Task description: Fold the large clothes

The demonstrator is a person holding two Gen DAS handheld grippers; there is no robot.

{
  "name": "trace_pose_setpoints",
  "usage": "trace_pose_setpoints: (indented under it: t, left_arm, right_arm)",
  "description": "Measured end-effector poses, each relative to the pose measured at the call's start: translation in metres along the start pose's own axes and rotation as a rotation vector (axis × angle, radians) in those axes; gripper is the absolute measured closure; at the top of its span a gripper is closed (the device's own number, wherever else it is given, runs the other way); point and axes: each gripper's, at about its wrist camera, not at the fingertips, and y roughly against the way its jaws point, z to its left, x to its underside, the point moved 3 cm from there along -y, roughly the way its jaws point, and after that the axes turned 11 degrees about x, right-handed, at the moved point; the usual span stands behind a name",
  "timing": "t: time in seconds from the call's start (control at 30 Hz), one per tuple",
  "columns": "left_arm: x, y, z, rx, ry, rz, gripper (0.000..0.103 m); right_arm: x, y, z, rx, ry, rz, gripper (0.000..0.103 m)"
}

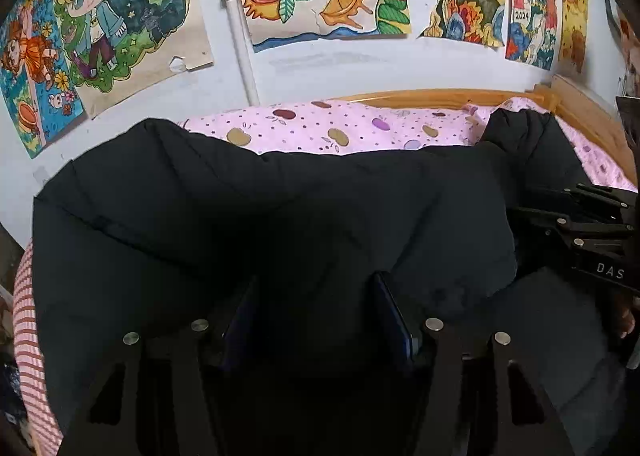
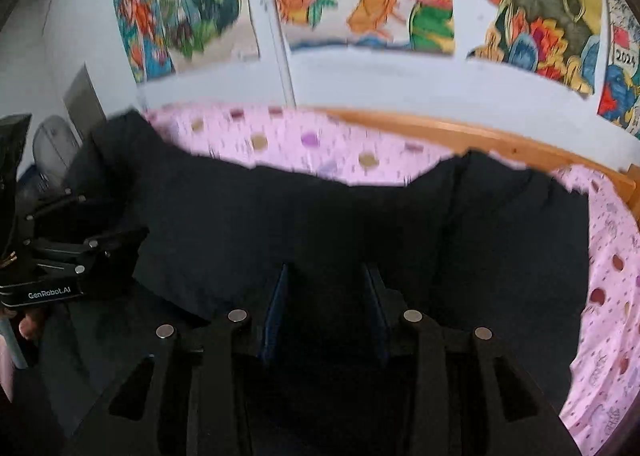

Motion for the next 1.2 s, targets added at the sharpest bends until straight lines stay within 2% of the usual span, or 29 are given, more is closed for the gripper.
trace_pose_setpoints:
  t: [0.2,0.3,0.43,0.5,0.57,0.6,0.77,1.0,1.2]
  left_arm:
    - [0.011,-0.006,-0.006,-0.068,-0.041,-0.065,0.046]
    - [0.01,0.007,-0.001,-0.028,-0.014,-0.098,0.046]
    - [0.013,0.032,0.009,0.072,0.094,-0.136,0.041]
    - [0.016,0.043,0.012,0.111,0.158,-0.148,0.035]
    - [0.02,0.053,0.011,0.123,0.187,-0.161,0.028]
    - [0.021,0.062,0.008,0.118,0.192,-0.173,0.023]
    - [0.026,0.101,-0.006,0.117,0.185,-0.219,0.014]
    - [0.038,0.158,-0.017,0.137,0.206,-0.271,0.005]
    - [0.067,0.205,-0.032,0.165,0.192,-0.298,0.004]
  right_arm:
    - [0.013,-0.01,-0.002,0.004,-0.047,-0.043,0.07]
    - [0.016,0.005,-0.006,-0.008,-0.07,-0.1,0.07]
    - [0.016,0.036,-0.015,-0.053,-0.111,-0.143,0.069]
    - [0.017,0.053,-0.017,-0.045,-0.103,-0.165,0.064]
    - [0.02,0.069,-0.02,-0.047,-0.113,-0.183,0.048]
    - [0.022,0.074,-0.022,-0.047,-0.118,-0.189,0.045]
    - [0.027,0.11,-0.025,-0.031,-0.125,-0.204,0.032]
    - [0.038,0.168,-0.026,-0.055,-0.136,-0.228,0.023]
    - [0.059,0.228,-0.032,-0.09,-0.131,-0.254,0.018]
